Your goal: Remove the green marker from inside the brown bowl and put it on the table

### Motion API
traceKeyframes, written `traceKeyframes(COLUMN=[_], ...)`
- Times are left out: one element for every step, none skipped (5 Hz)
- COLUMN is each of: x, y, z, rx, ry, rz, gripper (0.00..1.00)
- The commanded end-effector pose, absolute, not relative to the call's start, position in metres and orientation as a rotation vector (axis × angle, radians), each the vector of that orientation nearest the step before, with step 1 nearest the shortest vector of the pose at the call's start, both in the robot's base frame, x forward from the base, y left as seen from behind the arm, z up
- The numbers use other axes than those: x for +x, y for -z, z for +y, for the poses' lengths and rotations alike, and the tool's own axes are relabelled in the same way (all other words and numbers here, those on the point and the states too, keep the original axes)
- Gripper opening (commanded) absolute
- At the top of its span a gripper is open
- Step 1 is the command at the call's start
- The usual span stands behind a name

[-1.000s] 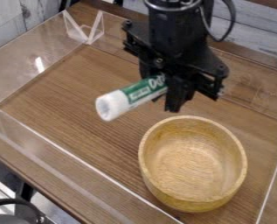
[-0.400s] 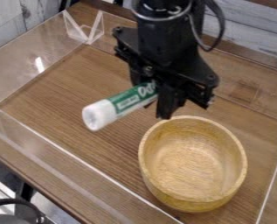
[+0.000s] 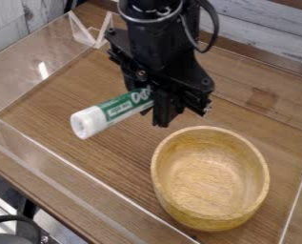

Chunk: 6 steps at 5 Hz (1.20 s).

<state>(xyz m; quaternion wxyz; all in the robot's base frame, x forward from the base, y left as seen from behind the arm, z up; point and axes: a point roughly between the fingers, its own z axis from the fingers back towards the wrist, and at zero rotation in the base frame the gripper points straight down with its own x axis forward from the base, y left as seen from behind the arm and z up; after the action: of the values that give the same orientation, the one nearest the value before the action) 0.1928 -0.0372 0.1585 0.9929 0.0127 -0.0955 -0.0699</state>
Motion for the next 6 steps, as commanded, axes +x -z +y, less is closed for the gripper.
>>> traceKeyframes(x=[0.2, 0.203, 0.205, 0.208, 0.211, 0.213], y=[-0.166, -0.165, -0.164, -0.162, -0.16, -0.157], z=[-0.036, -0.036, -0.036, -0.035, -0.034, -0.032], rx=[0.021, 0.021, 0.02, 0.02, 0.02, 0.019], ry=[0.131, 0.128, 0.125, 0.123, 0.121, 0.12], rz=[-0.23, -0.231, -0.232, -0.233, -0.234, -0.233], gripper=[0.0, 0.0, 0.0, 0.0, 0.0, 0.0])
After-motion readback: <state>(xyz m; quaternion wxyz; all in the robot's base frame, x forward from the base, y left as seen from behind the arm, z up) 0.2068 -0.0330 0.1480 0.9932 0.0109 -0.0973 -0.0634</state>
